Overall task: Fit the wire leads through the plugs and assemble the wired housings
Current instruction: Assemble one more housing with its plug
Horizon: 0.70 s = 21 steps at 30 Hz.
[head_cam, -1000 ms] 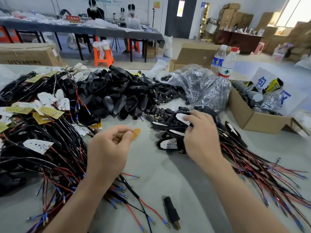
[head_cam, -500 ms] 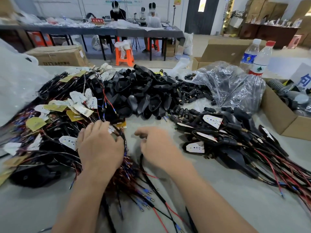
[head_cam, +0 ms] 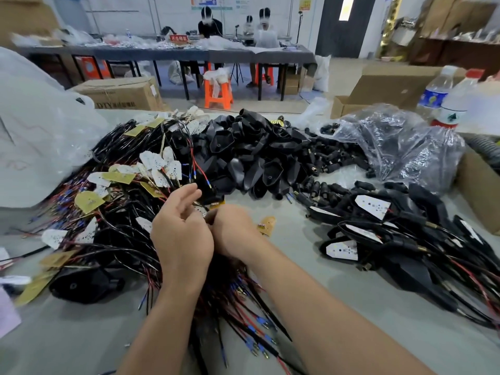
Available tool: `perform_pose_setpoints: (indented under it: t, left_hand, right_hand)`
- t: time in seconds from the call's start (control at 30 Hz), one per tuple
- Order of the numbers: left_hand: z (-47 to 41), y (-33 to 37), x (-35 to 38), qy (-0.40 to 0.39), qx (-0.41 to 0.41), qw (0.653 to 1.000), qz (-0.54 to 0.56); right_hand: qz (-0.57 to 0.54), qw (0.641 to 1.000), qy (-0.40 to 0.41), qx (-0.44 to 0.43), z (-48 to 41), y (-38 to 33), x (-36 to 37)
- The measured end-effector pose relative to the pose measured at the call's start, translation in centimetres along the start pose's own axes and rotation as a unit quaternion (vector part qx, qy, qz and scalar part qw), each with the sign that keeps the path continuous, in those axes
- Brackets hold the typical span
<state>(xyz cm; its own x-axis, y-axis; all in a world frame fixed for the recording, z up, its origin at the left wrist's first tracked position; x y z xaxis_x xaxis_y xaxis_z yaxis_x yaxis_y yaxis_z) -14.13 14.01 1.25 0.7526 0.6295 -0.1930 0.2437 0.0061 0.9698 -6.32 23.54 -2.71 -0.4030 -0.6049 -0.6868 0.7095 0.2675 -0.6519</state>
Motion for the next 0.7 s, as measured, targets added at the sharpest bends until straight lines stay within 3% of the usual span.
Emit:
perform_pose_setpoints:
  t: [0.1,0.27,0.37,0.53,0.63,0.7]
  left_hand:
    - [0.0,0.1,-0.2,-0.001,0.001,1.0,-0.019]
    - [0.2,0.1,0.2,0.009,0.004,1.0,0.001]
    - [0.3,-0.1,0.5,-0.003,0.01,1.0,0.003]
    - [0.2,0.0,1.4,-0.026,0.025,0.996,-0.077]
    - [0.6,0.6,2.3,-0.056,0.045,0.991,-0.113]
    - [1.2,1.3,3.2,-0.097,0.079,0.986,-0.11]
  right_hand:
    - [-0.044,0.997,0.056,0.011,0.5,0.7,-1.5]
    - [-0.046,0.998,-0.048,0.009,0.2,0.0,0.3]
    - [-0.125,0.992,-0.015,0.005,0.5,0.4,-0.5]
    - [-0.356,0.931,0.081,0.005,2.5,3.3,-2.5]
    - [-0.427,0.889,0.152,-0.059,3.9,2.9,-5.9]
    - [-0.485,0.843,0.195,-0.125,5.1,2.2,-8.5]
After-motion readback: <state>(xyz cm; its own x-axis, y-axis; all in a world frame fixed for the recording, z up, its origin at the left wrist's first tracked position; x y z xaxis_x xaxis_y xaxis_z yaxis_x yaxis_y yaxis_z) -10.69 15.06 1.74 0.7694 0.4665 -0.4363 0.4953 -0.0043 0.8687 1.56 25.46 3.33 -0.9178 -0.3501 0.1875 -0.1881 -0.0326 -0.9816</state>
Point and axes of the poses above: each hand's wrist, its own z-axis away from the middle knuckle, its own x-axis out of the palm, y = z × x, the point moved 8 cm from there along -z, towards the middle knuckle, and after that the axes turned 13 degrees about -y, right-handed, at the moved point
